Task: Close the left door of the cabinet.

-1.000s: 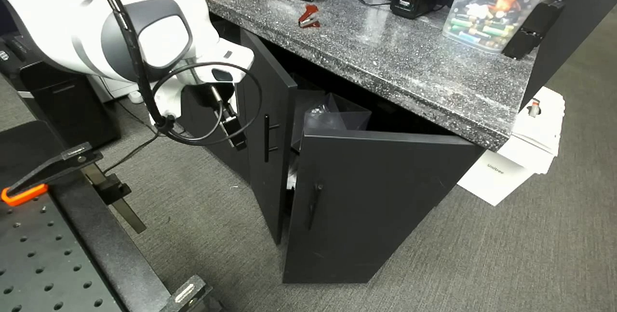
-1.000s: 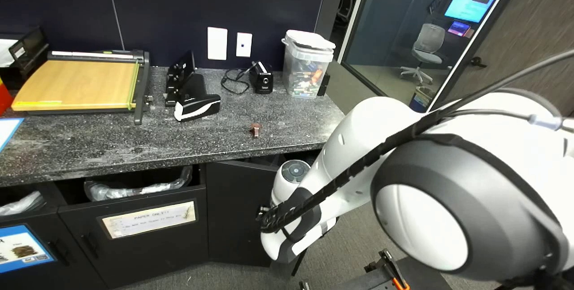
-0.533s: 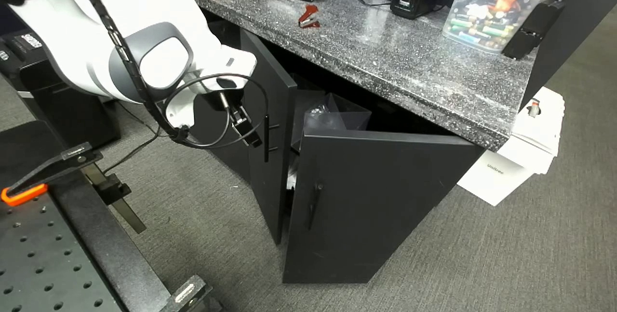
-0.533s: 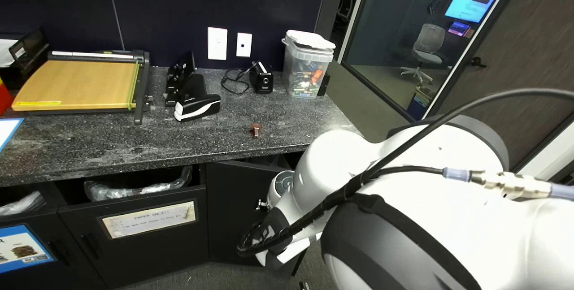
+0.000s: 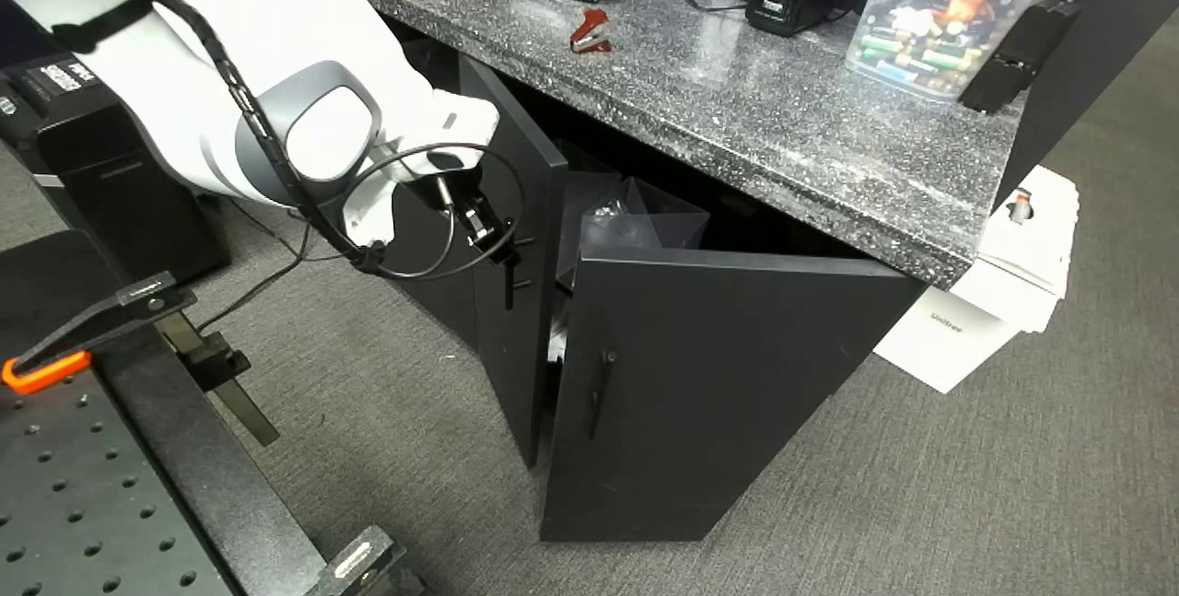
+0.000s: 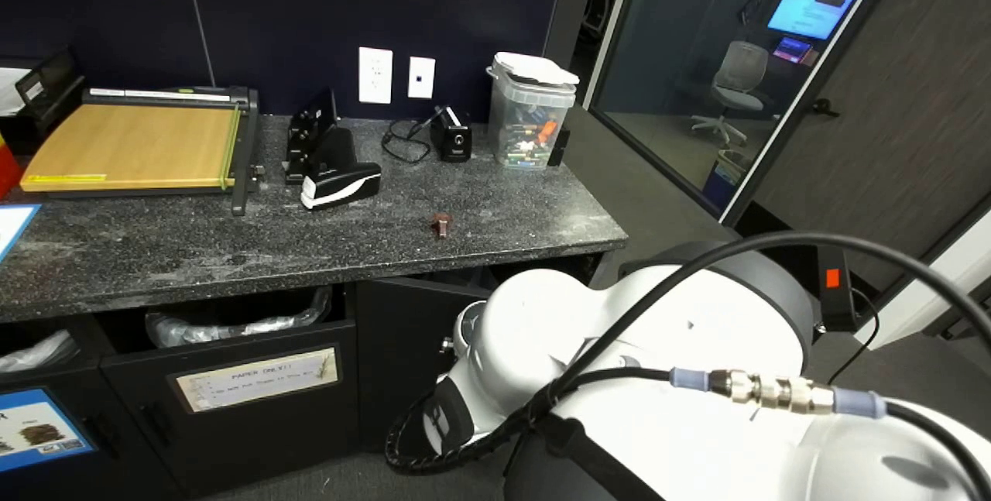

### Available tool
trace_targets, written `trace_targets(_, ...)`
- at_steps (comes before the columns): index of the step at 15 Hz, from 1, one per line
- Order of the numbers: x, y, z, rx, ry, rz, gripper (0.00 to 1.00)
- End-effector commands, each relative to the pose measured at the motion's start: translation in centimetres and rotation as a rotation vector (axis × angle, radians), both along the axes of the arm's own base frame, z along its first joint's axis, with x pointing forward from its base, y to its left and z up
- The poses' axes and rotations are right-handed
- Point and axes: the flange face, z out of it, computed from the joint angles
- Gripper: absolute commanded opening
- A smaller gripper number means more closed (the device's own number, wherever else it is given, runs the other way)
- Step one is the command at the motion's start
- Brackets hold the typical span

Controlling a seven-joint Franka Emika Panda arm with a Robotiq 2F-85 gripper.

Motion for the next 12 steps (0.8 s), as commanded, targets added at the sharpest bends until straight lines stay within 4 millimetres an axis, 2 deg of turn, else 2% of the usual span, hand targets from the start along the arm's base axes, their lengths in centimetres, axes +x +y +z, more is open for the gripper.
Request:
trace_targets(1, 1.0, 0.3, -0.9, -0.045, -0.062, 0.009, 0.3)
trace_targets(3, 0.9, -0.1, -1.3, -0.061, -0.053, 0.004, 0.15)
trace_targets(5, 1.7, -0.6, -1.0, -0.067, -0.053, -0.007, 0.02)
trace_targets(7, 3.7, -1.2, 0.2, -0.067, -0.062, -0.025, 0.02)
trace_targets(9, 6.8, -1.8, 1.7, -0.062, -0.079, -0.056, 0.03)
trace_targets(12, 10.4, -2.6, 2.0, -0.061, -0.085, -0.106, 0.03)
